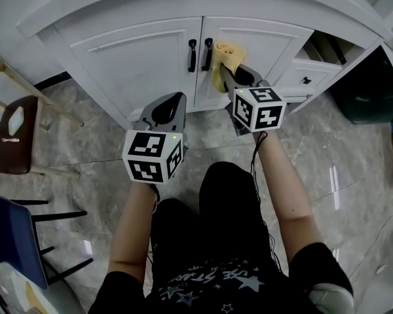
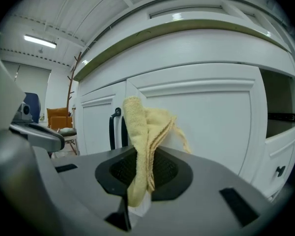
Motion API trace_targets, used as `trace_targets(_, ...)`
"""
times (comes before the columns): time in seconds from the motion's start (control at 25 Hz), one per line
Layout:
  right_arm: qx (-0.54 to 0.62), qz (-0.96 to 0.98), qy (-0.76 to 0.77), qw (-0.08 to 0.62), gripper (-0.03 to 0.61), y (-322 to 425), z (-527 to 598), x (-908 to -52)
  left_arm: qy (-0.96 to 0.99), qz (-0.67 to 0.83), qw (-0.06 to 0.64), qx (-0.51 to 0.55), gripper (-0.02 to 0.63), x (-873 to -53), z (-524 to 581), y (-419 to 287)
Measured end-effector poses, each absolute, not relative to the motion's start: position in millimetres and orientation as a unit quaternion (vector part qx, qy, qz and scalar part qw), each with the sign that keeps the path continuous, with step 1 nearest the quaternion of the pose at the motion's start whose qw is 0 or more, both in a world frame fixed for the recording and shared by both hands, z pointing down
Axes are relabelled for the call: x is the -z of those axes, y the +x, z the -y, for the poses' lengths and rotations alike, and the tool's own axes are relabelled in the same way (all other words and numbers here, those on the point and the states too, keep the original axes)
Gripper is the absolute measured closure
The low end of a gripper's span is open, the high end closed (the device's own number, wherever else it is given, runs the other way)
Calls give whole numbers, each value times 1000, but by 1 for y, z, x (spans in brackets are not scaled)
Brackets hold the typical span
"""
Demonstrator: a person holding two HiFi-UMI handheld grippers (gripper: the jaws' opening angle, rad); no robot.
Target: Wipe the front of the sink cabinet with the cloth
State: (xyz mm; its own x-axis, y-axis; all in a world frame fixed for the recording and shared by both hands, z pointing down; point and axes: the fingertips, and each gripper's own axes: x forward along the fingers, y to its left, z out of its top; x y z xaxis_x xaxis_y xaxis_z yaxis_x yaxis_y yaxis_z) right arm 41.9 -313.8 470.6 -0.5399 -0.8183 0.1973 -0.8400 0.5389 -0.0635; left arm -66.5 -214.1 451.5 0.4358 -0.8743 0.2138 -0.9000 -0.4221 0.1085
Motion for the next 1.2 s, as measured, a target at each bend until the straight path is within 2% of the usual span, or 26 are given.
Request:
trace_targets(0.76, -84, 816, 568, 60, 517, 180, 341, -474, 855, 502, 96, -86, 598, -460, 230, -11)
trace_targets(1.2, -83, 780, 615, 77, 517, 251, 347, -478, 869, 477, 100, -92, 598, -470, 230, 22)
